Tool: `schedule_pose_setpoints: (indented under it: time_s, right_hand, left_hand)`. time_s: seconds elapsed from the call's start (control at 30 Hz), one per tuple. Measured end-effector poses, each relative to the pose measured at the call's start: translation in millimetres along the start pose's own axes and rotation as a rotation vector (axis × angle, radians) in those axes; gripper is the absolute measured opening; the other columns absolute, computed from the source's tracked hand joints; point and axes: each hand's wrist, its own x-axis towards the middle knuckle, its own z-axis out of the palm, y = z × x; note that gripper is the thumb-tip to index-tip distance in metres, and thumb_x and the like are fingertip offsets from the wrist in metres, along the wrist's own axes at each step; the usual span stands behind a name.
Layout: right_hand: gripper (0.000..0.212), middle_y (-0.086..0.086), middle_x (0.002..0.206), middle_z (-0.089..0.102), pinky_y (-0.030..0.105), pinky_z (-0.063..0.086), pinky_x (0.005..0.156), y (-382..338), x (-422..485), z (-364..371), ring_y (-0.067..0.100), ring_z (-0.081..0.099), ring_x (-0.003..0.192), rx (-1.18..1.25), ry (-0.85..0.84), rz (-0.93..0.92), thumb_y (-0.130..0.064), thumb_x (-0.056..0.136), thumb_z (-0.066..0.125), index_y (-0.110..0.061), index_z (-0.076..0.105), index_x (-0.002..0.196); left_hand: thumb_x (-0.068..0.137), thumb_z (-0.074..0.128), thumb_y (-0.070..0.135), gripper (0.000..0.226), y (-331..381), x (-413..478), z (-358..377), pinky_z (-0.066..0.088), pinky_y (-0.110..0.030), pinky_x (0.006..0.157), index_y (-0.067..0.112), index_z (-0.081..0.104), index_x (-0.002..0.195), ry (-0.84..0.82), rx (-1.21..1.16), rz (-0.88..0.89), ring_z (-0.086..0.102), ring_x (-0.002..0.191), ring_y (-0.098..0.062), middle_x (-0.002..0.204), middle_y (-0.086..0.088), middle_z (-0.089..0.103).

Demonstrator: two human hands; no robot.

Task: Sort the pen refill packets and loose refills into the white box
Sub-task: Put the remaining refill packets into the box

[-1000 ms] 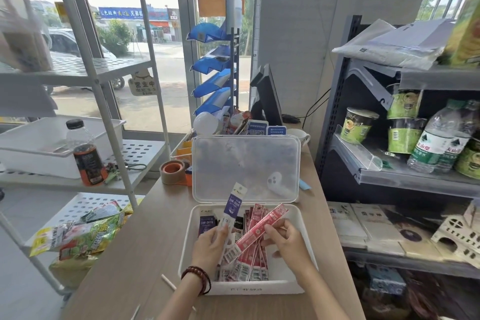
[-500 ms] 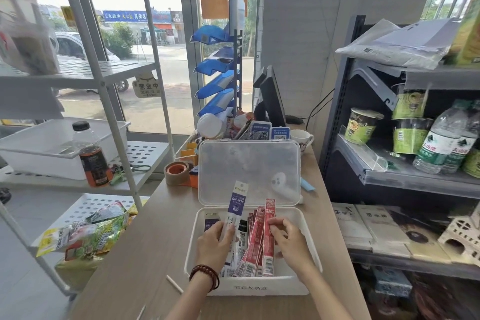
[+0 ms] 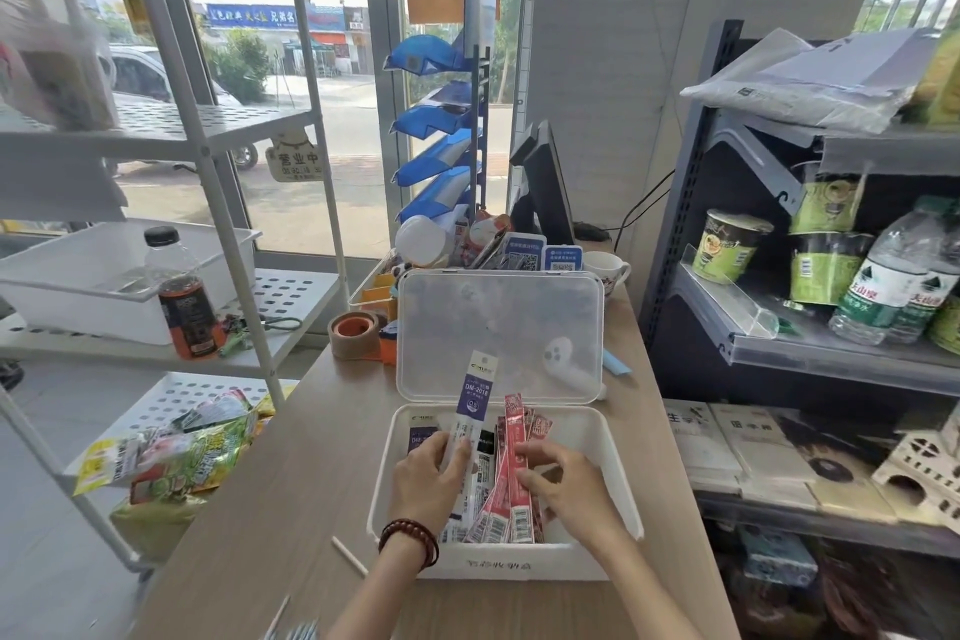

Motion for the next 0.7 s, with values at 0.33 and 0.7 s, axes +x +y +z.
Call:
schedule_pose_setpoints:
  time_s: [0.33,0.7]
  right_hand:
    - [0.038,-0.007,0.101,0.066,0.020,0.053,0.076,11,9,4,0.004,0.059,0.078,-0.221,-0.031,-0.063,-0.028,0.089,0.068,-0.037,0.062,0.126]
    - [0.030,-0.007,0.100,0.059,0.015,0.053,0.080,14,10,3,0.004,0.059,0.086,-0.250,-0.036,-0.064,-0.022,0.093,0.062,-0.035,0.064,0.120]
  left_hand:
    - [0.091,0.055,0.035,0.020,3,-2,-2,0.045,-0.019,0.053,0.025,0.063,0.075,-0.009,0.007,0.020,0.058,0.055,-0.006,0.064,0.003,0.067]
    - [0.085,0.062,0.040,0.013,3,0,-3,0.044,-0.006,0.054,0.029,0.060,0.091,-0.036,-0.041,-0.063,0.065,0.068,0.001,0.076,0.008,0.070]
